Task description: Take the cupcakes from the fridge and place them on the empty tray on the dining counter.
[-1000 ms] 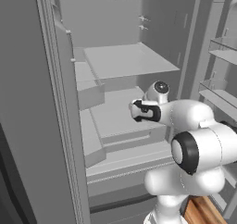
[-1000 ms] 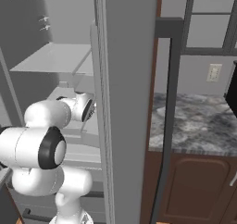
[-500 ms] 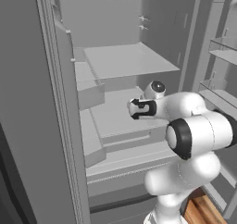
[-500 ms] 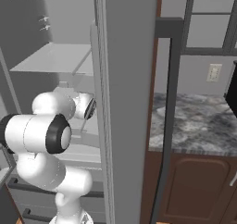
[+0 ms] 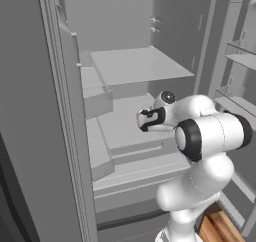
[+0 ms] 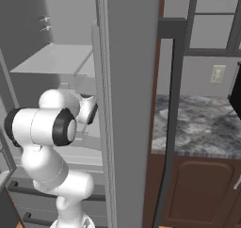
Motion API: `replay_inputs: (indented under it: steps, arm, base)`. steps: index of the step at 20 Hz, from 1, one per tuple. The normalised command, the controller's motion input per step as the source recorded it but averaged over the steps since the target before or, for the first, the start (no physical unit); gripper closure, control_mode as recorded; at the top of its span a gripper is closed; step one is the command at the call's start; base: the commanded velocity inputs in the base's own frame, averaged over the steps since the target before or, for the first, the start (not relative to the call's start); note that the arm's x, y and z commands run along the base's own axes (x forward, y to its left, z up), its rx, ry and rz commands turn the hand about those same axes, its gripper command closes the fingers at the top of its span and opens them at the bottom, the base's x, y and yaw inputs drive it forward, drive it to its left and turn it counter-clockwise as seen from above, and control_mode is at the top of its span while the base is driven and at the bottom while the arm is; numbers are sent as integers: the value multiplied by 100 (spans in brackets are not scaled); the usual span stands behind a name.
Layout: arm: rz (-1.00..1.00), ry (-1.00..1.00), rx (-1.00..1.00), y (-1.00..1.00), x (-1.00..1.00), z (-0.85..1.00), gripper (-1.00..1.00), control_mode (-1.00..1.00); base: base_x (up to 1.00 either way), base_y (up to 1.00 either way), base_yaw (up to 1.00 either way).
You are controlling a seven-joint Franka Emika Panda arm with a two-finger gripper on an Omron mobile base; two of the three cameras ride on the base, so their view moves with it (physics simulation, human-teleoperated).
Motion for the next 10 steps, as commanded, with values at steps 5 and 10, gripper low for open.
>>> replay_inputs:
  steps: [5, 10]
  arm:
    - [0, 0, 0, 0, 21, -28, -100, -100]
    - [0, 0, 0, 1, 24, -28, -100, -100]
  base:
    - [0, 0, 0]
    - [0, 0, 0]
